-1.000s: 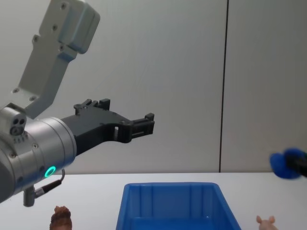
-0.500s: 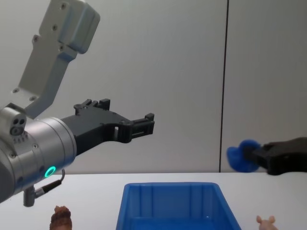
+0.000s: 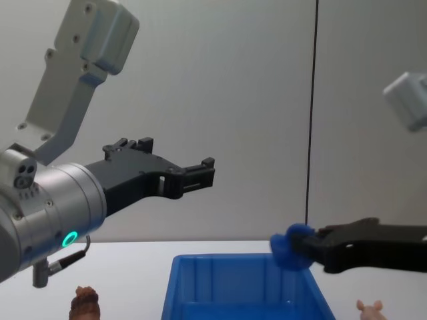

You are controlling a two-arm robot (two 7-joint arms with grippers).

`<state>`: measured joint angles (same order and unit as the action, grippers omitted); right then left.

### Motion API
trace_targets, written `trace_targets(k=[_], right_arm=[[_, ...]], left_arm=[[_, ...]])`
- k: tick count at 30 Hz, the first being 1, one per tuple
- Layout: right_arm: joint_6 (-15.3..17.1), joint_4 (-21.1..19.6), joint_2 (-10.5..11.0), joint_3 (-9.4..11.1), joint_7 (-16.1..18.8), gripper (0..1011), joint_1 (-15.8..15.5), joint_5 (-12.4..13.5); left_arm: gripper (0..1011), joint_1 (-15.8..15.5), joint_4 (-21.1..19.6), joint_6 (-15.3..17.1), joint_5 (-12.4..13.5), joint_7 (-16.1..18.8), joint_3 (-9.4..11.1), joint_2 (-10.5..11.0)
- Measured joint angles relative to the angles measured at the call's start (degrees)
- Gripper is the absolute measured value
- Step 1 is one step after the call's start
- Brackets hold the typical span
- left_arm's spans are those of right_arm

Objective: Pick up the two dolls from the table and place them into the box.

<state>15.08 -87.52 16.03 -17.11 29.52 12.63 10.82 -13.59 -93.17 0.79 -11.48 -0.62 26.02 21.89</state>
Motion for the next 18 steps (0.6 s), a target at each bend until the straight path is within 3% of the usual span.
trace_targets(k=[8,18], right_arm=[[-0.05,1.74,-1.38,-1.41,0.82,296,0.88,-0.73],[-0.34,2.39,-1.59,-1.63,0.08,609,1.1,-0.21]], left_arm=[[1001,0.0,0.0,0.0,0.0,0.0,0.0,0.0],[1001,0.0,0.0,0.0,0.0,0.0,0.0,0.0]])
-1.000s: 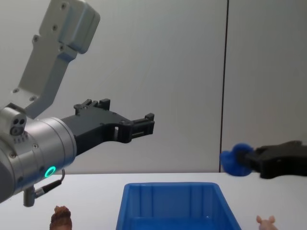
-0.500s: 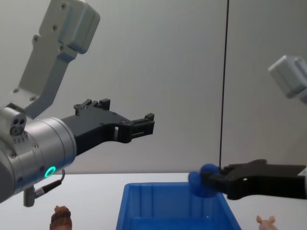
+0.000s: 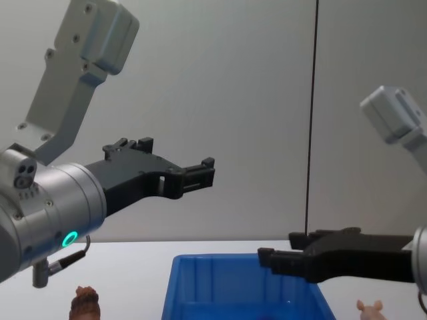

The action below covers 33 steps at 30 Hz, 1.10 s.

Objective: Pick up the two dolls from the table and place them into the box.

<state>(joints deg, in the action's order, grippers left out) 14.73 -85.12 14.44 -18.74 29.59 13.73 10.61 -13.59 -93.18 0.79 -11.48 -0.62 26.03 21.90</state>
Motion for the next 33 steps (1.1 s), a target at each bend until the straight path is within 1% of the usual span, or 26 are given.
trace_targets(k=[1,2,3,5,8,9,11,12,14,21,23,24,33], right_arm=[[-0.02,0.0,0.08,0.09,-0.12,622,-0.02,0.12],[-0.07,0.0,0.25,0.2,-0.36,689,-0.1,0.36],[-0.1,0.0,0.34,0.31,-0.54,707,-0.15,0.54],[-0.14,-0.01,0.56,0.49,-0.81,784,-0.27,0.84],[-0.29,-0.23,1.11,0.98,-1.39,840,-0.62,1.52],[-0.34,-0.38,1.36,1.21,-1.69,889,-0.79,1.87],[-0.37,-0.55,1.62,1.44,-1.99,926,-0.98,2.21],[-0.38,-0.76,1.94,1.71,-2.36,971,-1.22,2.57],[-0.39,-1.06,2.43,2.09,-2.83,998,-1.57,3.09],[0.24,-1.96,4.02,3.24,-4.28,1001,-2.78,4.47],[0.81,-2.35,4.84,3.85,-4.9,1001,-3.4,5.14],[0.81,-2.35,4.84,3.85,-4.9,1001,-3.4,5.14],[3.17,-3.9,7.4,5.49,-6.49,1001,-5.72,7.16]], left_arm=[[1001,0.0,0.0,0.0,0.0,0.0,0.0,0.0],[1001,0.0,0.0,0.0,0.0,0.0,0.0,0.0],[1001,0.0,0.0,0.0,0.0,0.0,0.0,0.0],[1001,0.0,0.0,0.0,0.0,0.0,0.0,0.0],[1001,0.0,0.0,0.0,0.0,0.0,0.0,0.0],[1001,0.0,0.0,0.0,0.0,0.0,0.0,0.0],[1001,0.0,0.0,0.0,0.0,0.0,0.0,0.0],[1001,0.0,0.0,0.0,0.0,0.0,0.0,0.0],[1001,0.0,0.0,0.0,0.0,0.0,0.0,0.0],[1001,0.0,0.0,0.0,0.0,0.0,0.0,0.0],[1001,0.0,0.0,0.0,0.0,0.0,0.0,0.0],[1001,0.0,0.0,0.0,0.0,0.0,0.0,0.0],[1001,0.0,0.0,0.0,0.0,-0.01,0.0,0.0]])
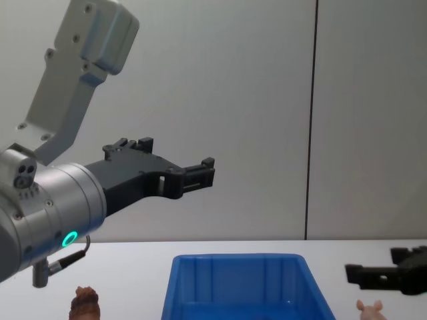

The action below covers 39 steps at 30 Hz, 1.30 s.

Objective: Pick up the two dolls from the table and place them into the box.

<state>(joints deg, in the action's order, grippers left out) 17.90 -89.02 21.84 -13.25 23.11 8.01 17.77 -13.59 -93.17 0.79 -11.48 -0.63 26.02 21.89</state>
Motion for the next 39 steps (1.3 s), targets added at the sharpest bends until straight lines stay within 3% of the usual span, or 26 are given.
trace_targets(k=[19,39], right_arm=[[3.68,-0.79,2.22,0.5,-0.28,1001,-3.06,1.09],[4.72,3.58,0.56,-0.9,-0.94,1001,-1.31,-0.66]], left_arm=[[1001,0.0,0.0,0.0,0.0,0.0,0.0,0.0],[1001,0.0,0.0,0.0,0.0,0.0,0.0,0.0]])
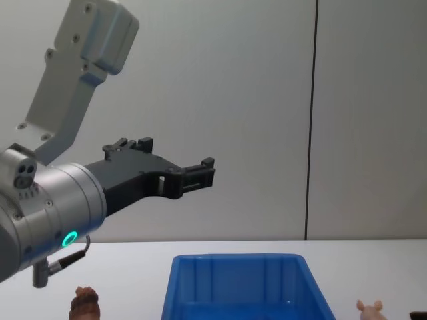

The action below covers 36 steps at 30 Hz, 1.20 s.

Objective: Pick up the two dolls from the table and place them into the box.

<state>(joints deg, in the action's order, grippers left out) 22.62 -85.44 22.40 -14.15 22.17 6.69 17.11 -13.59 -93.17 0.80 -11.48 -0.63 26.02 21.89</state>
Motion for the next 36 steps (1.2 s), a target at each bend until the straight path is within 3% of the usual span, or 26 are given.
trace_targets(k=[2,9,12,19,22,26,36], right_arm=[[0.0,0.32,-0.2,-0.11,-0.01,998,0.23,-0.1],[-0.02,1.73,-1.19,-0.76,0.01,843,1.35,-0.75],[0.0,2.41,-1.59,-1.09,0.02,716,1.84,-1.11],[0.12,3.02,-2.01,-1.34,-0.02,538,2.41,-1.44],[0.17,3.14,-2.09,-1.38,-0.11,397,2.56,-1.53],[0.21,3.16,-2.1,-1.38,-0.34,337,2.7,-1.56],[-0.7,2.53,-1.89,-1.0,-1.02,336,2.89,-1.37]], left_arm=[[1001,0.0,0.0,0.0,0.0,0.0,0.0,0.0],[1001,0.0,0.0,0.0,0.0,0.0,0.0,0.0],[1001,0.0,0.0,0.0,0.0,0.0,0.0,0.0],[1001,0.0,0.0,0.0,0.0,0.0,0.0,0.0],[1001,0.0,0.0,0.0,0.0,0.0,0.0,0.0],[1001,0.0,0.0,0.0,0.0,0.0,0.0,0.0],[1001,0.0,0.0,0.0,0.0,0.0,0.0,0.0]])
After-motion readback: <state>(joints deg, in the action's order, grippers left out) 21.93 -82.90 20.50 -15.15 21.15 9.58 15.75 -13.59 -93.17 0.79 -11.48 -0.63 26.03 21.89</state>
